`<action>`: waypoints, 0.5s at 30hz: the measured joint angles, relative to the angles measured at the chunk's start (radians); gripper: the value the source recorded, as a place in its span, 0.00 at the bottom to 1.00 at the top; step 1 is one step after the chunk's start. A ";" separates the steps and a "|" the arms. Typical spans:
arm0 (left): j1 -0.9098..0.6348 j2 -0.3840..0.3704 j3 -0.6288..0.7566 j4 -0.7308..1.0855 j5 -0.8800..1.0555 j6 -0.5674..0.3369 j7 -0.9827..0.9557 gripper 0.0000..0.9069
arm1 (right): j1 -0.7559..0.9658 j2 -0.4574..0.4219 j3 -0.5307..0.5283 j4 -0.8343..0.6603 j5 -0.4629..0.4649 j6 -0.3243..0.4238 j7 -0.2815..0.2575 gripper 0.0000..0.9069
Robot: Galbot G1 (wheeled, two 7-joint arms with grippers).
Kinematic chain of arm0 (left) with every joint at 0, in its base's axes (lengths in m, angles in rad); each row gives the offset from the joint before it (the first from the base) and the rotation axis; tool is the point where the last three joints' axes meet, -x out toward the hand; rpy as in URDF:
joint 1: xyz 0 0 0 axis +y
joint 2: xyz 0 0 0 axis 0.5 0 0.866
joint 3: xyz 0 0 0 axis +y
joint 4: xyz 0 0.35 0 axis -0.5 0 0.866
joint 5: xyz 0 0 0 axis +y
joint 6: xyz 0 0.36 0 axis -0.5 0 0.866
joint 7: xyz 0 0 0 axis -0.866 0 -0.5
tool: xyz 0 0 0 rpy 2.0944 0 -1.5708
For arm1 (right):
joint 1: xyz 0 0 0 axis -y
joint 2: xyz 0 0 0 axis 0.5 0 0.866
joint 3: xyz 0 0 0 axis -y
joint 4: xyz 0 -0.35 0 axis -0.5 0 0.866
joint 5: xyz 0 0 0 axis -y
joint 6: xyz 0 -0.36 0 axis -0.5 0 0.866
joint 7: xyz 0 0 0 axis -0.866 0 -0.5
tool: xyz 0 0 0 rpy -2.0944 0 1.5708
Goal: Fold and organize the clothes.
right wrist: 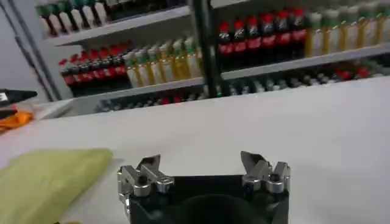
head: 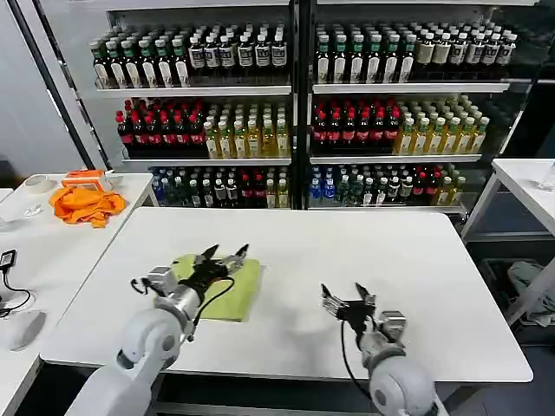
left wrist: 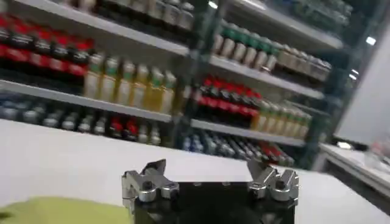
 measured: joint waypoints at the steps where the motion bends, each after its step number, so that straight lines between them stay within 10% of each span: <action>1: 0.016 -0.003 -0.021 -0.008 -0.001 -0.004 -0.003 1.00 | 0.019 0.010 -0.018 -0.013 0.013 -0.004 0.006 1.00; 15: 0.153 -0.031 -0.195 -0.073 -0.005 -0.033 -0.027 1.00 | 0.265 0.156 -0.234 -0.232 0.212 -0.045 0.084 1.00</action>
